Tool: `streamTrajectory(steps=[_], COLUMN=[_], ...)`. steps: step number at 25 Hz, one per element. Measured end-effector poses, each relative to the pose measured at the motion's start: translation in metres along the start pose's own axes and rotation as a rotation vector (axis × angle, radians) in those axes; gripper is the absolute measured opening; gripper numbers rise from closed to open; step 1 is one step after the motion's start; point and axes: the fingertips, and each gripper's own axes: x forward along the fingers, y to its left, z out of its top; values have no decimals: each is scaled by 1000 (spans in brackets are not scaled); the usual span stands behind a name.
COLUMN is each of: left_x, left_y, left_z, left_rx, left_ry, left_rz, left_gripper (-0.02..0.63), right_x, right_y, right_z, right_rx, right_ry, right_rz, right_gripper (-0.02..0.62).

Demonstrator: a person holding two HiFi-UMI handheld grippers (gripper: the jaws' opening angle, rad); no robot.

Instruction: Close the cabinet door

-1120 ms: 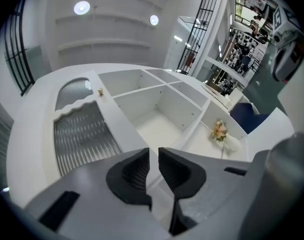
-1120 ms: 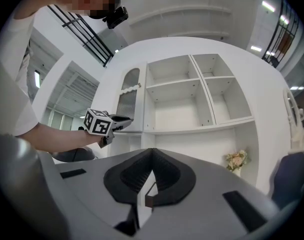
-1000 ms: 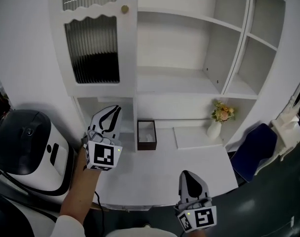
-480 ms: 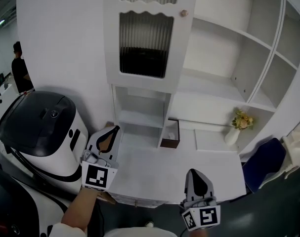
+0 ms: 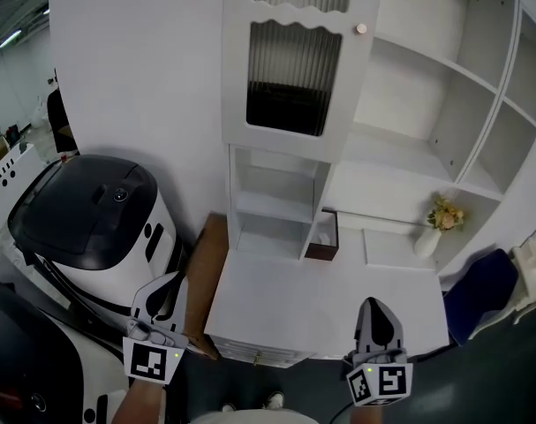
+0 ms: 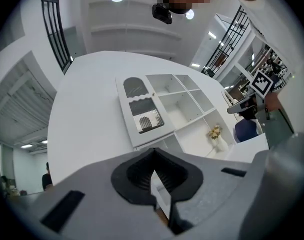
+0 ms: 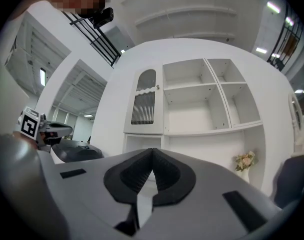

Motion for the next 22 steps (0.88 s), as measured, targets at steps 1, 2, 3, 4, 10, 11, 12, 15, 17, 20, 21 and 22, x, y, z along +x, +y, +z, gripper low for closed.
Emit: streamTrajectory(steps=[1,2,3,4,10,11,12,15,17,20,21,22], left_x=[-9,-17,-25,-32,-76,-81,-84,-90,-89,-87,-87,-86], left_y=[3,7,9,11,9,8,7,5,0,-8,-9,-10], left_z=[-1,-2,-2,-3,-6,-5,-3,2,5,12,13,13], left_rx=[-30,-44,-55,-67,-51,-52,-58,-61,-75,-61,-66,-79], left_ry=[5,11,16,21,55,61,61,60,52,27,23,22], left_rz=[20,35,47,59,82,80,82,80,70,36,30,29], left_gripper=[5,5,5,5,5,5,5,5,5,5,5,5], right_x=[-3,-6,-9,-12,-36,-40,-43,-54,-60,-67,-69,-71], right_y=[-4,-8,-13,-18,-34,-35,-36,-41,-45,-49,-50,-49], right_z=[2,3,3,2,-6,-8,-9,-14,-13,-10,-9,-9], right_rx=[-4,-9,-13,-17,-23,-23,-22,-19,-28,-33,-34,-35], right_ry=[-4,-7,-8,-5,20,23,28,47,50,46,46,48], right_rz=[-13,-26,-42,-61,-125,-131,-138,-160,-172,-195,-199,-202], right_gripper=[-2,-2,-2,-2,-2,-2,-2,-2,-2,-2,-2,-2])
